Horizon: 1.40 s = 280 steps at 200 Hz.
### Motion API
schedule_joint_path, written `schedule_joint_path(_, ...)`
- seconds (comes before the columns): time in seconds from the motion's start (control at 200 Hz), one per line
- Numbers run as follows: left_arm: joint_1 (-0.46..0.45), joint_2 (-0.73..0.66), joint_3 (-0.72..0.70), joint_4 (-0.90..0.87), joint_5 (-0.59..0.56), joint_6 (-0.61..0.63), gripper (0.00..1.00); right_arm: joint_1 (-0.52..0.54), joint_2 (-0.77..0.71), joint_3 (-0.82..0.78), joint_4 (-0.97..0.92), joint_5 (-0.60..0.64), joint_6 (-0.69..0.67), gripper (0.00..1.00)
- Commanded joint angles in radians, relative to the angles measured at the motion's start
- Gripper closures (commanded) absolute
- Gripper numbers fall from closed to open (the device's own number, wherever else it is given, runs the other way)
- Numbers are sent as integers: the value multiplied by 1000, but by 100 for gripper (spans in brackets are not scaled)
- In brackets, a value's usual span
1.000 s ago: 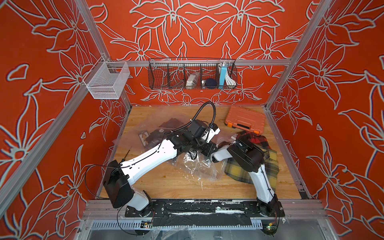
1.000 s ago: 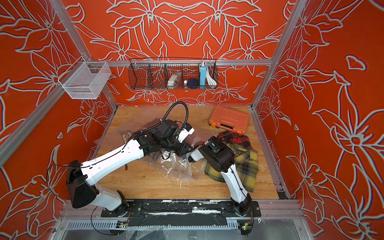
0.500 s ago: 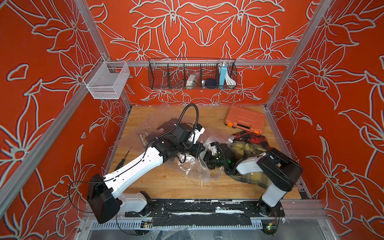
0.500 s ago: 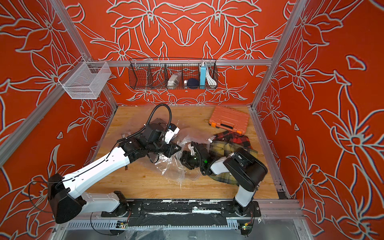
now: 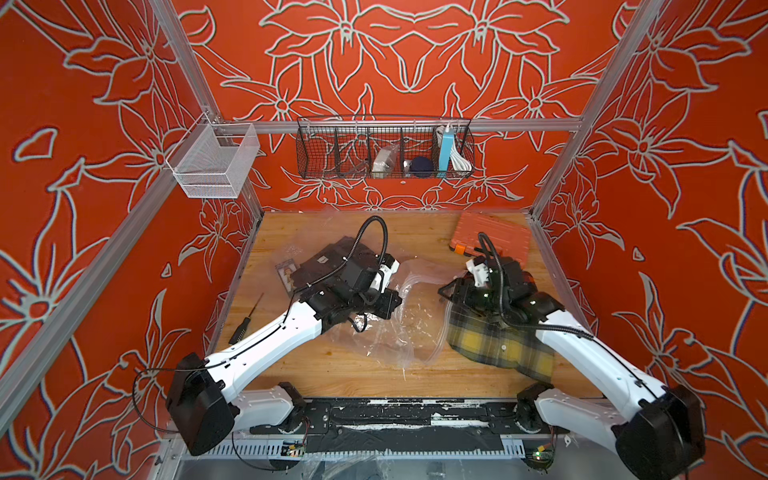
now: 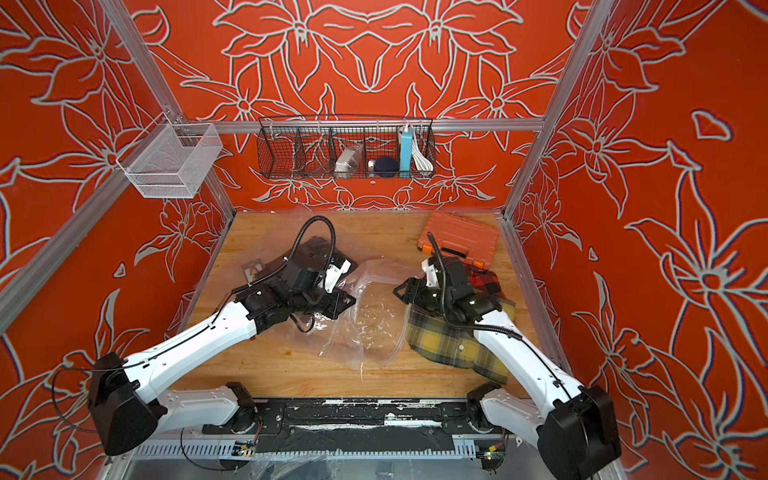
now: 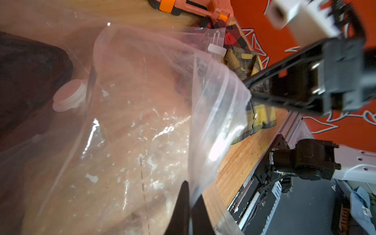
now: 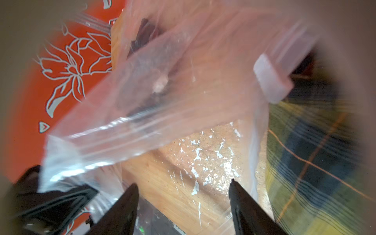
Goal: Place the folded shirt into the vacuum bag
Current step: Adjust the vacuum bag at the center of the board.
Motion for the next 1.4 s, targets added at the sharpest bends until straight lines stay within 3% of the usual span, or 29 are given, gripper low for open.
schedule_joint_path(0.0,-61,34,-34,68,25,-42,93,-36,19,205,-312,84,-226,27)
schedule_joint_path(0.08,-106,54,-49,102,32,-72,81,-38,119,332,-379,109,-312,27)
schedule_joint_path(0.195,-125,48,-70,118,75,-129,55,-33,285,445,-381,73,-360,29)
schedule_joint_path(0.275,-117,-8,-68,17,4,-154,43,0,399,498,-339,89,-356,30)
schedule_joint_path(0.365,-46,-67,-54,-200,-174,-262,31,70,514,580,-312,128,-361,30)
schedule_joint_path(0.445,75,-100,-58,-362,-217,-323,19,134,638,678,-308,155,-374,31)
schedule_joint_path(0.545,197,-156,-111,-452,-283,-360,18,201,808,837,-347,169,-401,31)
schedule_joint_path(0.696,341,-278,-248,-441,-319,-463,19,256,1003,1040,-374,176,-423,31)
schedule_joint_path(0.911,399,-324,-371,-360,-326,-539,20,284,1221,1316,-457,162,-450,31)
schedule_joint_path(1.196,413,-105,-322,-139,-293,-476,18,289,1364,1446,-505,209,-461,31)
schedule_joint_path(1.396,449,31,-284,-21,-279,-438,19,283,1398,1425,-515,221,-455,31)
